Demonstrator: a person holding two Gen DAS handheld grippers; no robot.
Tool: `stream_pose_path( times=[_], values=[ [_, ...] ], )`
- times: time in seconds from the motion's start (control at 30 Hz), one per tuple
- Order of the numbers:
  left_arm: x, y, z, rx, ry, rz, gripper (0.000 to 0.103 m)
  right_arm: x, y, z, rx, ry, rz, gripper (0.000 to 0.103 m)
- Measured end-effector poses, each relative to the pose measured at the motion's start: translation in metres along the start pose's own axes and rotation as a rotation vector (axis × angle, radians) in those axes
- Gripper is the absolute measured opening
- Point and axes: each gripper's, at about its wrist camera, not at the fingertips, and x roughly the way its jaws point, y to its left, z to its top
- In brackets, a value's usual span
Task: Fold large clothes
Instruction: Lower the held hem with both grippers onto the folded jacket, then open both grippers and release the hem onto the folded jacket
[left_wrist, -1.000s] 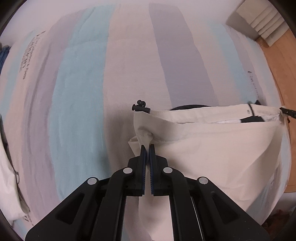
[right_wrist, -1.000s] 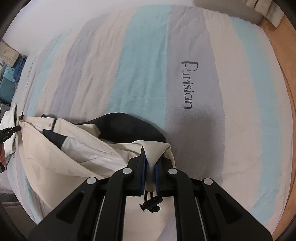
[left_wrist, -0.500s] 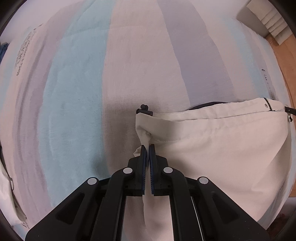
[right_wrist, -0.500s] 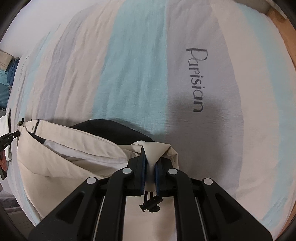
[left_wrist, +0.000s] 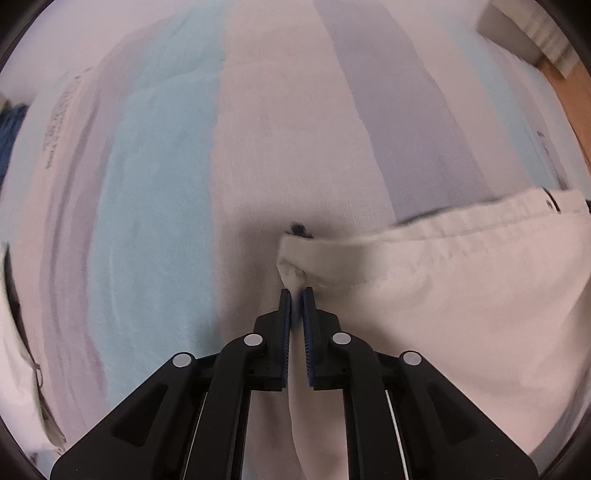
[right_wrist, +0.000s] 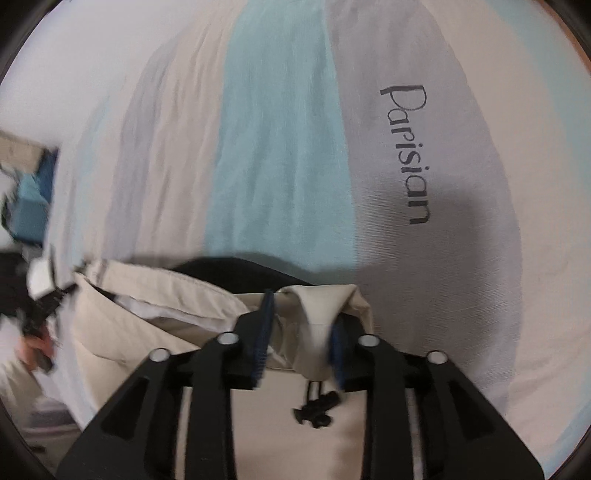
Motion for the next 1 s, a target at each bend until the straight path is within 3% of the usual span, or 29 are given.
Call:
stream_pose_path(
  times=[0.1, 0.13, 0.17, 0.2, 0.27, 0.33, 0.47, 0.6, 0.67, 0.83, 1.0],
  values=[
    [-0.003, 0.000, 0.003, -0.017, -0.036, 0.038, 0.020, -0.002, -0.007, 0.002, 0.063, -0.010, 0.080, 0.049],
    [-0.006, 0.001, 0.004, -0.025, -0.053, 0.042, 0.037, -0.004, -0.007, 0.003, 0.080, -0.018, 0.116, 0.056],
    [-0.010, 0.001, 0.002, -0.025, -0.067, 0.049, 0.061, -0.006, -0.006, 0.002, 0.095, -0.023, 0.156, 0.071],
    [-0.013, -0.001, 0.004, -0.023, -0.083, 0.063, 0.070, -0.009, -0.005, 0.001, 0.107, -0.035, 0.189, 0.083],
    [-0.020, -0.006, 0.006, -0.011, -0.112, 0.072, 0.079, -0.017, -0.002, 0.003, 0.123, -0.067, 0.223, 0.097],
    [-0.027, -0.010, 0.008, -0.012, -0.127, 0.086, 0.086, -0.031, -0.003, 0.005, 0.153, -0.114, 0.256, 0.097],
    [-0.047, -0.021, 0.008, -0.009, -0.158, 0.071, 0.088, -0.070, 0.002, 0.010, 0.140, -0.266, 0.192, 0.097],
    [-0.075, -0.044, 0.006, -0.036, -0.199, 0.016, 0.089, -0.101, 0.045, -0.004, -0.025, -0.335, -0.045, 0.097],
    [-0.089, -0.064, 0.003, -0.045, -0.217, -0.026, 0.092, -0.102, 0.072, -0.021, -0.129, -0.313, -0.113, 0.097],
    [-0.090, -0.128, -0.012, -0.061, -0.174, -0.102, 0.096, -0.068, 0.136, -0.077, -0.315, -0.216, -0.123, 0.097],
    [-0.057, -0.178, -0.025, -0.002, -0.092, -0.083, 0.096, -0.010, 0.163, -0.114, -0.373, -0.142, -0.195, 0.096]
  ],
)
